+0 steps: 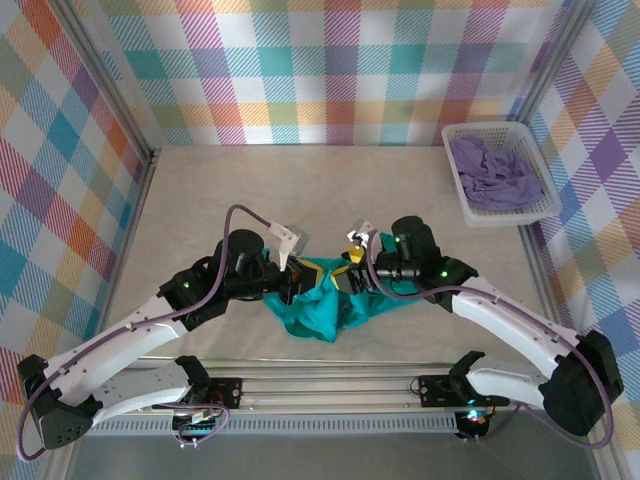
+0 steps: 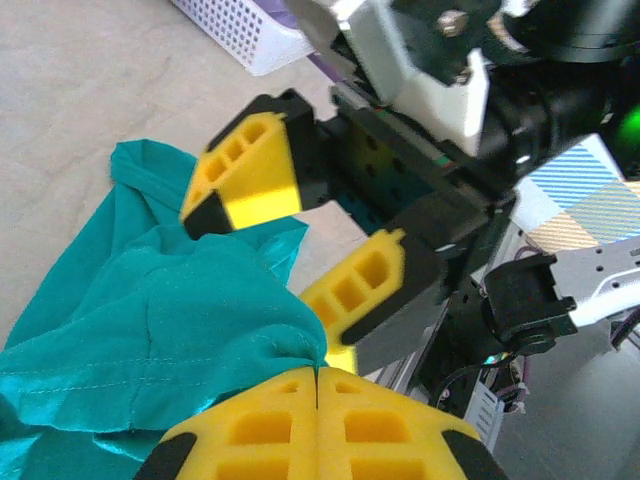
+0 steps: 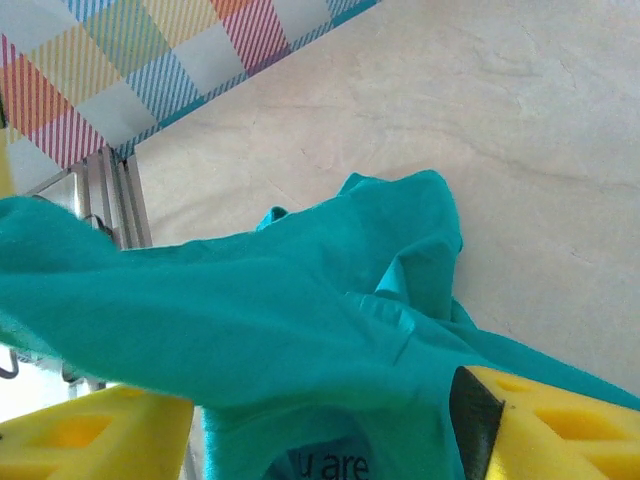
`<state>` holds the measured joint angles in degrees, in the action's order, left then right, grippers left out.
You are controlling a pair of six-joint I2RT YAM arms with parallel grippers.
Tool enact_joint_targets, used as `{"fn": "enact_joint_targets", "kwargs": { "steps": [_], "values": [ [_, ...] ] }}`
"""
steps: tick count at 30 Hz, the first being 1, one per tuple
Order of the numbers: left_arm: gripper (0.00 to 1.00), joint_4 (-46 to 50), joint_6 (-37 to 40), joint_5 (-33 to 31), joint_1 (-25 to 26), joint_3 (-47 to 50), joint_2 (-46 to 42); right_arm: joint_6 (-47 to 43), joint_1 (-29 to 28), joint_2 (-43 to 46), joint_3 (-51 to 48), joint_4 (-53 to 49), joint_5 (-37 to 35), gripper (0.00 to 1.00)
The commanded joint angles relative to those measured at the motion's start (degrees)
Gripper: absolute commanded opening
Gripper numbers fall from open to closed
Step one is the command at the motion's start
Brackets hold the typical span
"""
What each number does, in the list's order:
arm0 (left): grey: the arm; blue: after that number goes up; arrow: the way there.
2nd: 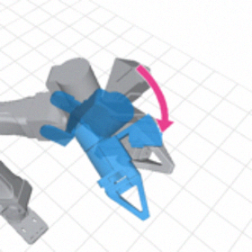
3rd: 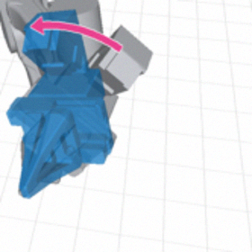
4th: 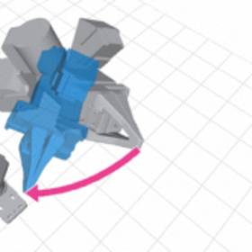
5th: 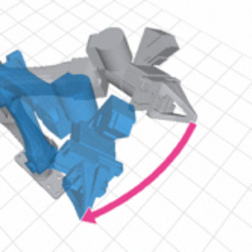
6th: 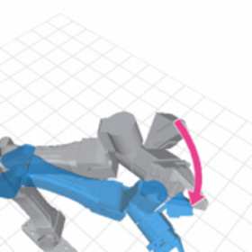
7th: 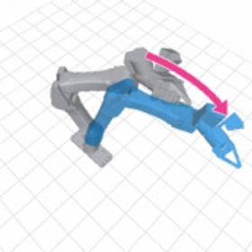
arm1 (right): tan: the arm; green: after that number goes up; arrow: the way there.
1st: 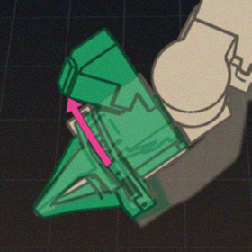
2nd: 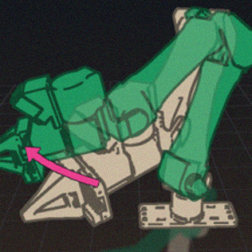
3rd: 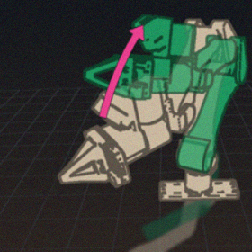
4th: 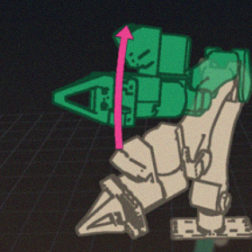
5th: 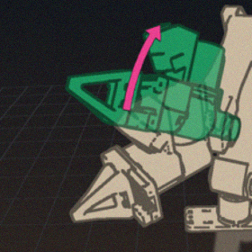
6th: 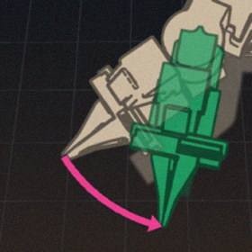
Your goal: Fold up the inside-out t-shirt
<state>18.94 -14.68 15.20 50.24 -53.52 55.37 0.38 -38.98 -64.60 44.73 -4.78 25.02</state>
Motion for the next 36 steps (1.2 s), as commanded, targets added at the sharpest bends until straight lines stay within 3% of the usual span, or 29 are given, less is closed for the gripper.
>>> {"fn": "enact_joint_targets", "kwargs": {
  "steps": [1,3,6,9,13,20,25,32,36],
  "values": [
    [0.0,-2.5,1.01,1.59,0.82,-1.04,-1.49,-1.53,-0.21,-2.59,-0.05,6.01,3.08,0.67],
    [0.0,-2.5,0.55,1.49,0.74,-0.82,-1.74,-0.72,-0.23,-3.7,0.2,8.17,4.58,0.57],
    [0.0,-5.56,-0.15,1.18,0.79,-0.06,-2.52,1.62,-0.19,-4.84,-0.07,11.34,5.02,0.24],
    [0.03,-7.46,-0.24,0.65,0.67,1.16,-4.38,3.17,-0.11,-4.95,-1.15,12.33,1.91,0.01],
    [0.27,-7.12,0.96,-2.35,0.26,2.68,-7.65,1.18,0.5,-2.65,-3.76,14.37,0.95,0.0],
    [0.46,-0.45,-1.69,-10.36,-5.02,4.02,-8.79,-1.33,3.95,1.57,-8.5,19.96,6.05,0.0],
    [0.59,3.37,-2.4,-4.66,-6.39,2.53,-2.02,2.13,4.27,1.15,-8.16,21.4,6.57,0.0],
    [0.63,1.51,-6.86,-4.88,-7.65,3.99,3.15,4.32,4.26,1.4,-9.08,23.62,6.3,0.0],
    [0.55,-2.37,-10.21,-0.83,-8.71,5.04,5.34,4.43,4.27,1.75,-9.34,23.84,6.25,0.0]
  ]
}}
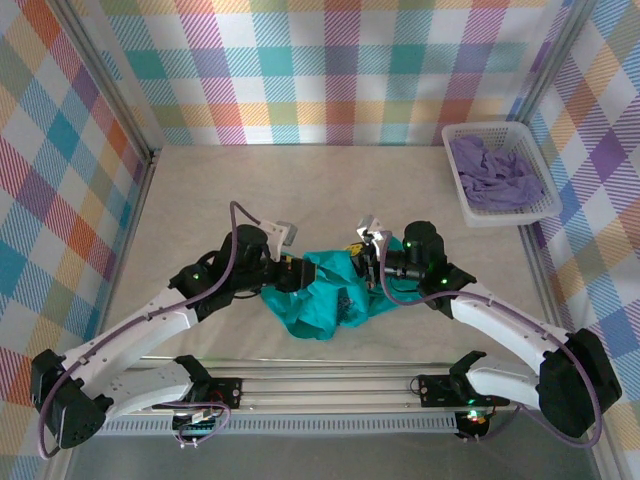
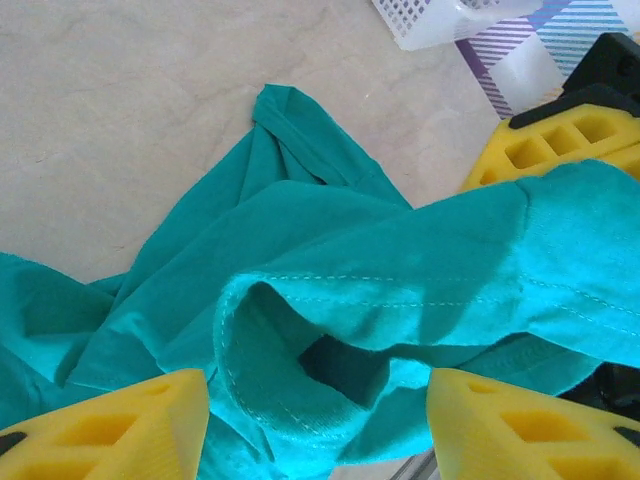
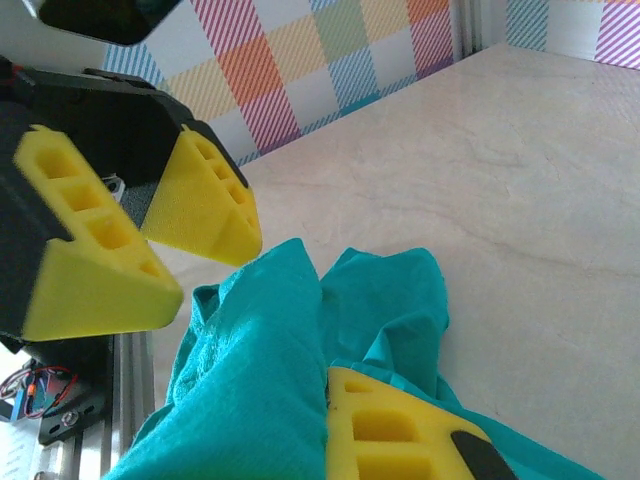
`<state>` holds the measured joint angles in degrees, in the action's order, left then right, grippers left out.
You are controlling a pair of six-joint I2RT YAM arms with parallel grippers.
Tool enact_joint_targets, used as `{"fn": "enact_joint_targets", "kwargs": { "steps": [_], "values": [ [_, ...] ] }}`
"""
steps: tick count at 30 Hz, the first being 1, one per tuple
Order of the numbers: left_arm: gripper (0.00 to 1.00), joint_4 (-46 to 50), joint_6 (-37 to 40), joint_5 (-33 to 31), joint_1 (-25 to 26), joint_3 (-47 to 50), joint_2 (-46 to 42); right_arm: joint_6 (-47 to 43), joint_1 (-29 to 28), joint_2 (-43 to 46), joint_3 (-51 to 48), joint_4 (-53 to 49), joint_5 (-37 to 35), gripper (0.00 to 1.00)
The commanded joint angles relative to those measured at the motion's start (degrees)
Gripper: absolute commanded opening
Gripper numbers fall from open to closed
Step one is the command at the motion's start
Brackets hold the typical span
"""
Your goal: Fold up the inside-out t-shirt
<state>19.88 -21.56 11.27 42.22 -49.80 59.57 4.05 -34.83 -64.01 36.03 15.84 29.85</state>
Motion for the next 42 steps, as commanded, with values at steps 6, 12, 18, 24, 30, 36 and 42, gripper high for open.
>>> {"fn": "enact_joint_targets", "kwargs": {
  "steps": [6,12,18,24,30,36,42],
  "values": [
    [0.26,-8.64,-5.47,6.31,-0.84,2.03,3.26,1.45,0.11,1.93,-1.75,4.1,-0.23,0.0],
    [0.0,-17.13,-4.47,10.46,-1.08,5.55,-1.6,3.11,0.11,3.29,-1.75,-1.66,-8.46,0.0],
    [0.0,-20.54,2.99,11.95,-1.24,7.45,-9.14,1.2,-0.15,5.42,-2.14,-8.08,-11.83,0.24],
    [0.0,-15.07,11.7,8.09,-1.52,5.55,-11.44,-3.26,-0.58,10.24,0.28,-20.5,-18.15,0.42],
    [0.0,-14.52,15.11,9.26,-1.7,5.35,-11.85,-6.87,-1.38,15.37,4.38,-27.97,-21.45,0.49],
    [0.0,-15.69,15.5,11.49,-1.7,5.85,-11.5,-6.71,-2.02,15.04,8.39,-31.5,-24.95,0.53],
    [0.0,-16.19,15.59,12.12,-1.7,6.48,-11.93,-13.67,-5.31,12.89,11.19,-30.28,-20.27,0.57]
  ]
}}
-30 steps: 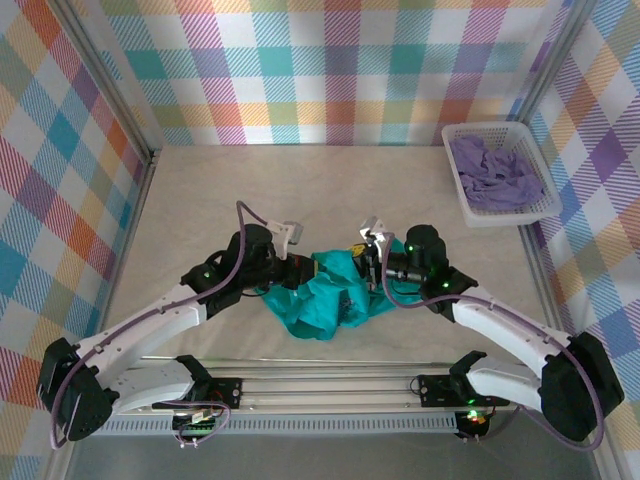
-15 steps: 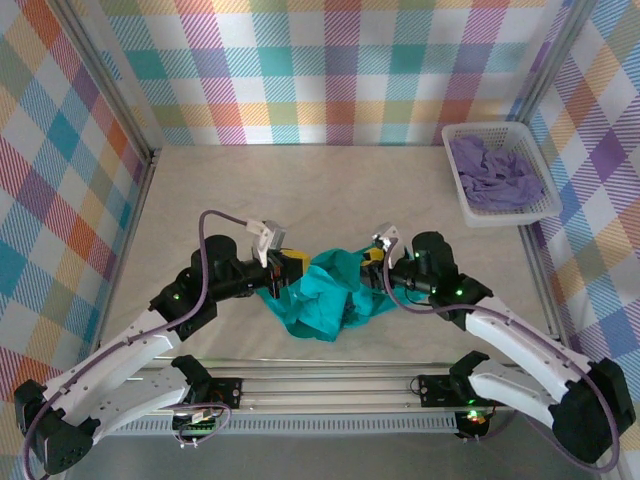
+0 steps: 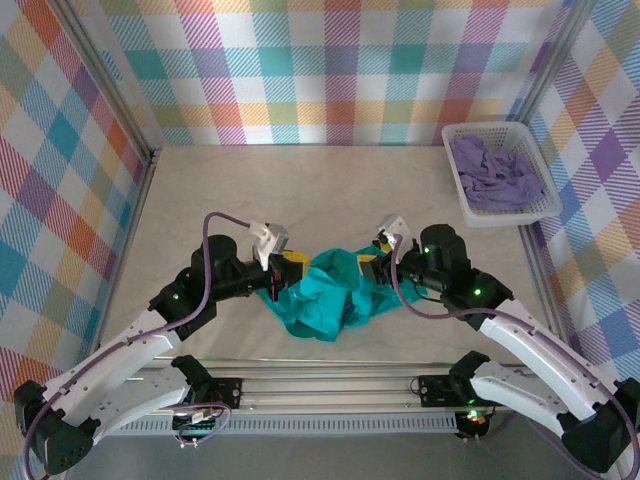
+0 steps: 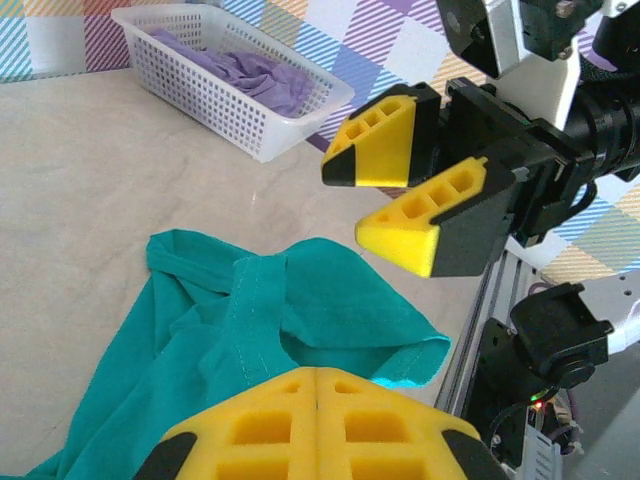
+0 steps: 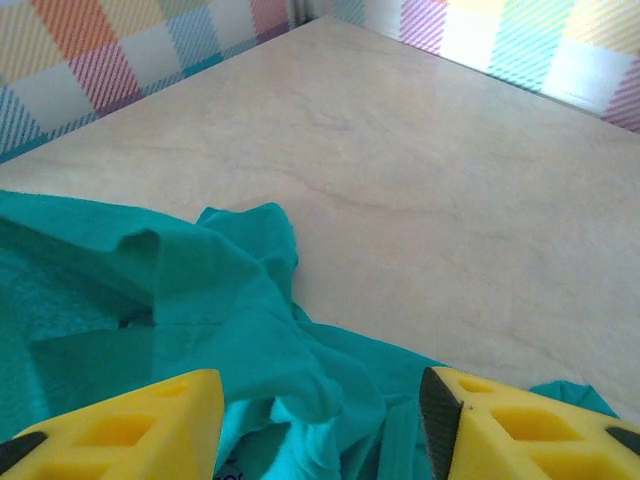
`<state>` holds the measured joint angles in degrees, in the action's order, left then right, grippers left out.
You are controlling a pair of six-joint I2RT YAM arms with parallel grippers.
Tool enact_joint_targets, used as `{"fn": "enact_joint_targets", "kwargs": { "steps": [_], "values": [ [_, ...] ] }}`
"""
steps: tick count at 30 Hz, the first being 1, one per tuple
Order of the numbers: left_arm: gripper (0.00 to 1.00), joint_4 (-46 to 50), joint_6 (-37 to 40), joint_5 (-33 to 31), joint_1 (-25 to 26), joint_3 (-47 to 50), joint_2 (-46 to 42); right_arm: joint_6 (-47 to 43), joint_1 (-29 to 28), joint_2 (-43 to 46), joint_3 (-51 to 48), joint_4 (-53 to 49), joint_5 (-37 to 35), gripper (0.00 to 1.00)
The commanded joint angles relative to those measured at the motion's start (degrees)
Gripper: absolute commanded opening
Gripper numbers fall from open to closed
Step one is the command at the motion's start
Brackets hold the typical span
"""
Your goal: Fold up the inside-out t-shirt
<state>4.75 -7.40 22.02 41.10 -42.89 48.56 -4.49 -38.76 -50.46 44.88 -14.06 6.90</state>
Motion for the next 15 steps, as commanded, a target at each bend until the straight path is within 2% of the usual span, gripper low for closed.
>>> {"fn": "enact_joint_targets", "kwargs": {
  "steps": [1,9,15],
  "values": [
    [0.0,-1.06,1.42,1.28,-0.62,-0.35,-1.04,-5.92,-2.13,-1.34,2.91,-0.11,3.34,0.59],
    [0.0,-0.41,1.42,1.27,-0.59,-0.41,-0.89,-8.52,-4.28,-9.87,8.28,-0.14,10.36,0.66],
    [0.0,-0.35,1.37,1.09,-0.58,-0.02,-1.09,-7.63,-4.39,-16.09,11.46,-0.19,8.71,0.64]
  ]
}}
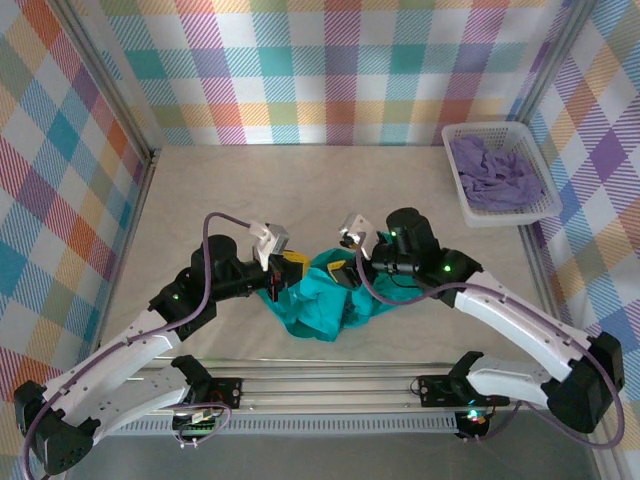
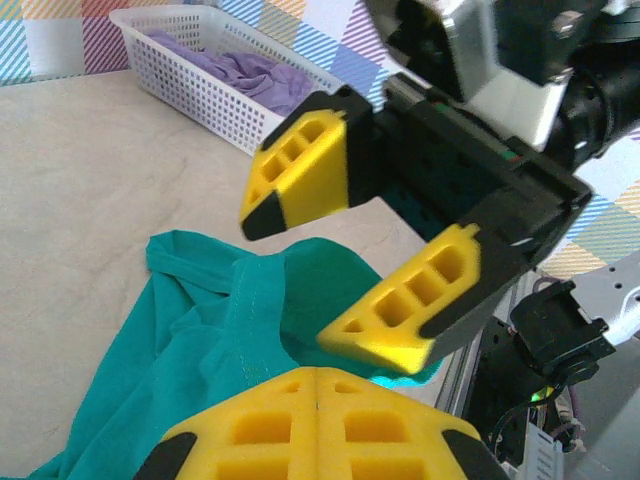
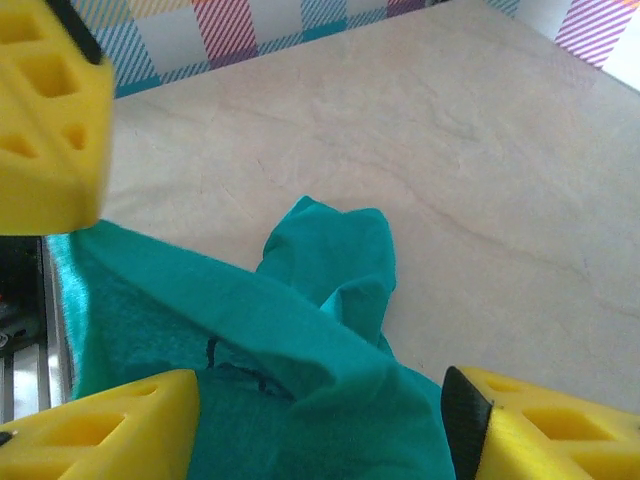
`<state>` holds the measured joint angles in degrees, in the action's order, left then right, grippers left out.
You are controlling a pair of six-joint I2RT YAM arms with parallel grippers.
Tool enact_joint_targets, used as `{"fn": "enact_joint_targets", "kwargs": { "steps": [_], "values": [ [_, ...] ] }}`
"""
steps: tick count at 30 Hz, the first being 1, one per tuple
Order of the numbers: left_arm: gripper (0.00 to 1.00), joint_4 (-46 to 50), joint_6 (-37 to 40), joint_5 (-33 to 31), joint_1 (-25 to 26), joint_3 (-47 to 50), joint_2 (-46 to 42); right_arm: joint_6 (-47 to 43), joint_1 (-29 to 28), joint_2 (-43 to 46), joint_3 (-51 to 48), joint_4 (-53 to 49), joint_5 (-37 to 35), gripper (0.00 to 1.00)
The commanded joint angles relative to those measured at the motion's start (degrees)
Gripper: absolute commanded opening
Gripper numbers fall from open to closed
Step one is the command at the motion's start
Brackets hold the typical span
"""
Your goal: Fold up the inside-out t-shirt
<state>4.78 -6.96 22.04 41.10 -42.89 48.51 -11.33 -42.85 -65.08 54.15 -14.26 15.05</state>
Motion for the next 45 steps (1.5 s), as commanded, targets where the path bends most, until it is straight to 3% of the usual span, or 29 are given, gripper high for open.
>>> {"fn": "enact_joint_targets", "kwargs": {
  "steps": [1,5,9,15,25,34,40,45],
  "values": [
    [0.0,-0.29,0.85,0.93,-0.54,0.01,-1.14,-0.72,-0.3,-2.21,2.56,-0.11,-0.27,0.62],
    [0.0,-0.29,0.69,0.61,-0.58,0.46,-1.35,0.16,-0.3,-3.13,2.36,1.54,-1.95,0.49],
    [0.0,0.16,0.33,-1.04,-0.58,0.62,-1.31,0.62,-0.3,-2.04,2.28,2.1,-2.13,0.21],
    [0.0,0.59,-0.41,-3.28,-0.51,1.78,-2.03,0.72,0.29,1.34,3.14,-1.94,-1.25,0.0],
    [0.01,0.35,-0.89,-3.78,-0.52,3.87,-1.94,8.19,2.67,-2.11,9.86,-7.99,7.04,0.0],
    [0.45,3.11,-4.33,-11.53,-0.04,4.5,-4.57,17.42,3.71,-9.63,16.32,-8.96,8.86,0.0],
    [0.54,3.56,-5.33,-12.74,5.0,7.05,-6.48,23.09,4.7,-13.78,18.96,-7.81,10.88,0.0],
    [0.52,1.02,-7.2,-14.17,8.79,6.11,-3.52,24.2,4.79,-15.41,20.03,-7.28,11.87,0.0]
  ]
}}
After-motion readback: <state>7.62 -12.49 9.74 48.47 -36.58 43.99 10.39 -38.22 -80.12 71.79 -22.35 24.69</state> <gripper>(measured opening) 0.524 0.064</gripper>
